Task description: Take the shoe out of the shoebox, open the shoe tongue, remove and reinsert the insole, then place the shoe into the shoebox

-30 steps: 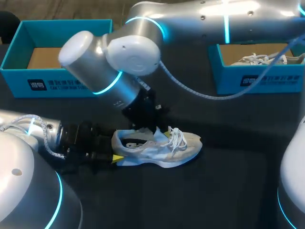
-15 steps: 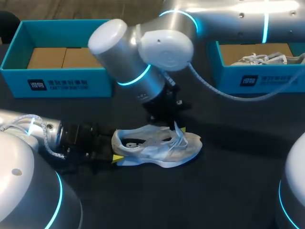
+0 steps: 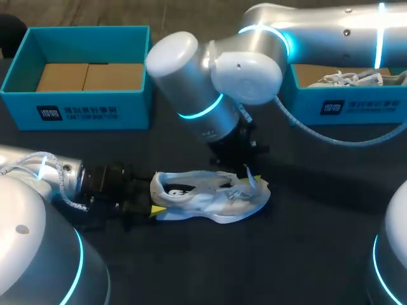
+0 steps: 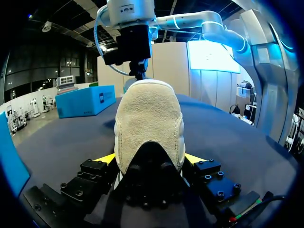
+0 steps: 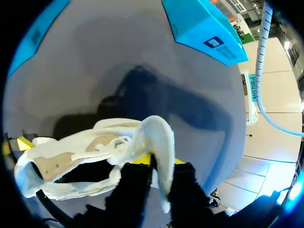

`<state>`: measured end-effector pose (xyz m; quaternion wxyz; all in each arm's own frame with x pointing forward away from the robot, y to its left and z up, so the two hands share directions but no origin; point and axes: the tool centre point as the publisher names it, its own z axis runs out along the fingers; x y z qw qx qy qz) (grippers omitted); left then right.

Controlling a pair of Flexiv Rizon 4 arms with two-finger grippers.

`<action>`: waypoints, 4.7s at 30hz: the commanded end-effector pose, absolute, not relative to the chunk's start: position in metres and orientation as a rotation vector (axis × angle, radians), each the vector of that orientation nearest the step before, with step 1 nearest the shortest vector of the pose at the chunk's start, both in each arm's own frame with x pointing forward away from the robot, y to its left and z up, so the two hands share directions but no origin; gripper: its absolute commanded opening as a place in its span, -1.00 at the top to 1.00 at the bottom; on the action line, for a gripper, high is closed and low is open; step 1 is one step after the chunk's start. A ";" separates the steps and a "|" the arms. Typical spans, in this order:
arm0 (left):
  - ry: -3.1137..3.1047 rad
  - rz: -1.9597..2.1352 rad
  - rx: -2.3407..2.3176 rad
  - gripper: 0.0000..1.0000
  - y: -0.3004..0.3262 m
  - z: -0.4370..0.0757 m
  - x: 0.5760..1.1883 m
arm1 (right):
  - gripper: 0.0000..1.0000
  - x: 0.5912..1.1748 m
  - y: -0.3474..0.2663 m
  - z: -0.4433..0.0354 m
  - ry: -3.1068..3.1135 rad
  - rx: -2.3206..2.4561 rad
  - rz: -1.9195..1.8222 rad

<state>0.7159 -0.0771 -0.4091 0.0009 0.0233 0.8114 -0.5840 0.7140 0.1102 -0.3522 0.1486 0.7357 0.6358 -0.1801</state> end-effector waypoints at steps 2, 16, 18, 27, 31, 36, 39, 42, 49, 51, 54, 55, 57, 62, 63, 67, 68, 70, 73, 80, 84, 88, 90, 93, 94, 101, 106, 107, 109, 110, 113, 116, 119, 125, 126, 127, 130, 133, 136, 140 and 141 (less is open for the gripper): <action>2.550 -1.831 0.074 1.00 -0.074 -0.411 0.716 | -1.00 0.710 0.105 -0.363 1.494 2.322 -0.469; 2.550 -1.831 0.074 1.00 -0.074 -0.411 0.716 | -1.00 0.712 0.104 -0.363 1.518 2.355 -0.455; 2.550 -1.831 0.074 1.00 -0.074 -0.411 0.716 | -1.00 0.714 0.107 -0.357 1.564 2.341 -0.415; 2.550 -1.831 0.074 1.00 -0.074 -0.411 0.716 | -1.00 0.720 0.130 -0.326 1.790 2.172 -0.261; 2.550 -1.831 0.074 1.00 -0.074 -0.411 0.716 | -1.00 0.723 0.137 -0.311 1.831 2.114 -0.230; 2.550 -1.831 0.074 1.00 -0.074 -0.411 0.716 | -1.00 0.727 0.144 -0.291 1.865 2.045 -0.183; 2.550 -1.831 0.074 1.00 -0.074 -0.411 0.716 | -1.00 0.729 0.149 -0.280 1.914 2.002 -0.134; 2.550 -1.831 0.074 1.00 -0.074 -0.411 0.716 | -1.00 0.731 0.157 -0.273 1.996 1.939 -0.085; 2.550 -1.831 0.074 1.00 -0.074 -0.411 0.716 | -1.00 0.733 0.175 -0.261 2.104 1.836 -0.016; 2.550 -1.831 0.074 1.00 -0.074 -0.411 0.716 | -1.00 0.733 0.182 -0.258 2.153 1.788 -0.003; 2.550 -1.831 0.074 1.00 -0.074 -0.411 0.716 | -1.00 0.732 0.192 -0.254 2.220 1.704 0.041; 2.550 -1.831 0.074 1.00 -0.074 -0.411 0.716 | -1.00 0.732 0.195 -0.253 2.253 1.664 0.064; 2.550 -1.831 0.074 1.00 -0.074 -0.411 0.716 | -1.00 0.731 0.201 -0.252 2.317 1.569 0.092; 2.550 -1.831 0.074 1.00 -0.074 -0.411 0.716 | -1.00 0.726 0.215 -0.249 2.468 1.308 0.216; 2.550 -1.831 0.074 1.00 -0.074 -0.411 0.716 | -1.00 0.725 0.218 -0.249 2.510 1.238 0.241; 2.550 -1.831 0.074 1.00 -0.074 -0.411 0.716 | -1.00 0.722 0.233 -0.251 2.622 1.000 0.220; 2.550 -1.831 0.074 1.00 -0.074 -0.411 0.716 | -1.00 0.722 0.237 -0.252 2.642 0.949 0.192; 2.550 -1.831 0.074 1.00 -0.074 -0.411 0.716 | -0.46 0.722 0.245 -0.254 2.678 0.858 0.155; 2.550 -1.831 0.074 1.00 -0.074 -0.411 0.716 | 0.71 0.723 0.252 -0.258 2.698 0.787 0.125; 2.550 -1.831 0.074 1.00 -0.074 -0.411 0.716 | 1.00 0.721 0.255 -0.261 2.730 0.748 0.127; 2.550 -1.831 0.074 1.00 -0.074 -0.411 0.716 | 1.00 0.721 0.255 -0.261 2.730 0.748 0.127; 2.550 -1.831 0.074 1.00 -0.074 -0.411 0.716 | 1.00 0.721 0.255 -0.261 2.730 0.748 0.127; 2.550 -1.831 0.074 1.00 -0.074 -0.411 0.716 | 1.00 0.721 0.255 -0.261 2.730 0.748 0.127; 2.550 -1.831 0.074 1.00 -0.074 -0.411 0.716 | 1.00 0.721 0.255 -0.261 2.730 0.748 0.127; 2.550 -1.831 0.074 1.00 -0.074 -0.411 0.716 | 1.00 0.721 0.255 -0.261 2.730 0.748 0.127; 2.550 -1.831 0.074 1.00 -0.074 -0.411 0.716 | 1.00 0.720 0.267 -0.282 2.771 0.390 0.161; 2.550 -1.831 0.074 1.00 -0.074 -0.411 0.716 | 1.00 0.718 0.267 -0.298 2.811 0.344 0.129; 2.550 -1.831 0.074 1.00 -0.074 -0.411 0.716 | 1.00 0.718 0.267 -0.301 2.816 0.332 0.109; 2.550 -1.831 0.074 1.00 -0.074 -0.411 0.716 | 1.00 0.717 0.267 -0.305 2.813 0.302 0.080; 2.550 -1.831 0.074 1.00 -0.074 -0.411 0.716 | 1.00 0.717 0.266 -0.306 2.811 0.287 0.063; 2.550 -1.831 0.074 1.00 -0.074 -0.411 0.716 | 1.00 0.719 0.264 -0.310 2.830 0.230 0.011; 2.550 -1.831 0.074 1.00 -0.074 -0.411 0.716 | 1.00 0.721 0.262 -0.312 2.856 0.192 -0.016; 2.550 -1.831 0.074 1.00 -0.074 -0.411 0.716 | 1.00 0.721 0.260 -0.313 2.890 0.201 -0.058; 2.550 -1.831 0.074 1.00 -0.074 -0.411 0.716 | 1.00 0.721 0.260 -0.313 2.890 0.201 -0.058; 2.550 -1.831 0.074 1.00 -0.074 -0.411 0.716 | 1.00 0.721 0.260 -0.313 2.890 0.201 -0.058; 2.550 -1.831 0.074 1.00 -0.074 -0.411 0.716 | 1.00 0.721 0.260 -0.313 2.890 0.201 -0.058; 2.550 -1.831 0.074 1.00 -0.074 -0.411 0.716 | 1.00 0.721 0.260 -0.313 2.890 0.201 -0.058; 2.550 -1.831 0.074 1.00 -0.074 -0.411 0.716 | 1.00 0.722 0.261 -0.318 2.901 0.188 -0.052; 2.550 -1.831 0.074 1.00 -0.074 -0.411 0.716 | 1.00 0.723 0.260 -0.328 2.914 0.157 -0.047; 2.550 -1.831 0.074 1.00 -0.074 -0.411 0.716 | 1.00 0.726 0.260 -0.340 2.954 0.095 -0.076; 2.550 -1.831 0.074 1.00 -0.074 -0.411 0.716 | 1.00 0.726 0.260 -0.344 2.964 0.092 -0.078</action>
